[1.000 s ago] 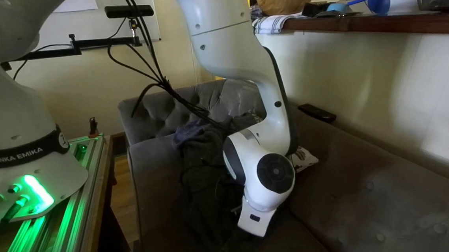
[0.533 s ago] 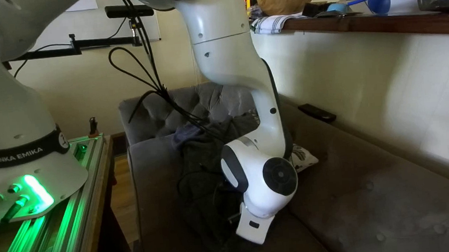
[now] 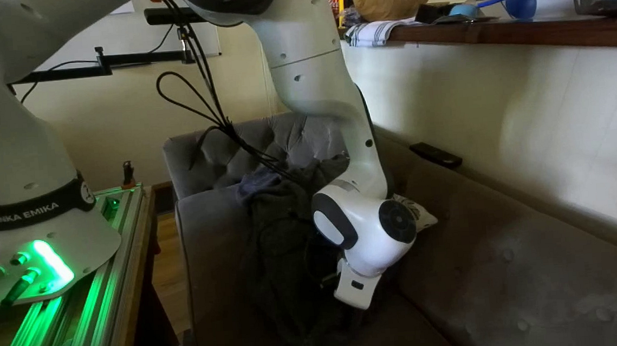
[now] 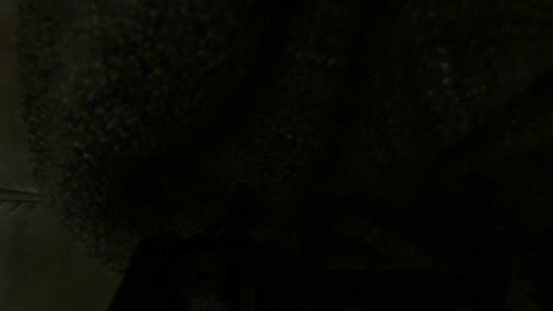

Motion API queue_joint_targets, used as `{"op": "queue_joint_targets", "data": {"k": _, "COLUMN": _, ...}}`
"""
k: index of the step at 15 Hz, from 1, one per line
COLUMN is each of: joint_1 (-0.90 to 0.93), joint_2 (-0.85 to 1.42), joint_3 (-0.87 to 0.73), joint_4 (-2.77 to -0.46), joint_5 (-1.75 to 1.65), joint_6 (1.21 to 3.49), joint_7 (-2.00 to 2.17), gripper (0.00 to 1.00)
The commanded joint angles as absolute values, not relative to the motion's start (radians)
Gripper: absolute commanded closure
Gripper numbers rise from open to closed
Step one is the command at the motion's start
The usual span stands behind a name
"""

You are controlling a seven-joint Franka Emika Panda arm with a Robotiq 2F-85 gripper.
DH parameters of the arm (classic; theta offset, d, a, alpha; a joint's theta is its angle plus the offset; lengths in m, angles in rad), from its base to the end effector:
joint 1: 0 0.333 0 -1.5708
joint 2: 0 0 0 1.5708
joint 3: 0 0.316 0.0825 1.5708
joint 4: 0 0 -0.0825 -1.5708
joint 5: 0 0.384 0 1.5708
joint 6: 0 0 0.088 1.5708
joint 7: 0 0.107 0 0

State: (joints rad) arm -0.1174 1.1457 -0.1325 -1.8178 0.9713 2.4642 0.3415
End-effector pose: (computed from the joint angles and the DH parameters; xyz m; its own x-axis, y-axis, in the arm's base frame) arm 0.4812 -0.1391 -0.1063 0.0916 -0.8851 -0.4563 -0.9868 -0.1420 0.0773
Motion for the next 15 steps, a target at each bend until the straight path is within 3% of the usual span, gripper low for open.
{"op": "queue_joint_targets", "data": {"k": 1, "joint_1": -0.099, "joint_2": 1.22, "joint_3": -0.133, "joint_4": -1.721, "joint_5": 0.908, "joint_6": 2.416, "joint_7": 0.435, "gripper": 0.0}}
{"op": "queue_joint_targets", "data": {"k": 2, "joint_1": -0.097, "joint_2": 1.234, "joint_3": -0.131, "joint_4": -1.706, "joint_5": 0.903, "joint_6": 2.408, "joint_7": 0.449, "gripper": 0.25}}
{"op": "queue_joint_targets", "data": {"k": 3, "joint_1": -0.099, "joint_2": 1.249, "joint_3": -0.128, "joint_4": -1.692, "joint_5": 0.898, "joint_6": 2.398, "joint_7": 0.459, "gripper": 0.26}}
{"op": "queue_joint_targets", "data": {"k": 13, "joint_1": -0.193, "joint_2": 1.233, "joint_3": -0.105, "joint_4": -1.676, "joint_5": 0.945, "joint_6": 2.368, "joint_7": 0.424, "gripper": 0.98}}
{"op": "queue_joint_targets", "data": {"k": 15, "joint_1": -0.246, "joint_2": 1.174, "joint_3": -0.088, "joint_4": -1.729, "joint_5": 0.996, "joint_6": 2.384, "joint_7": 0.375, "gripper": 1.0}}
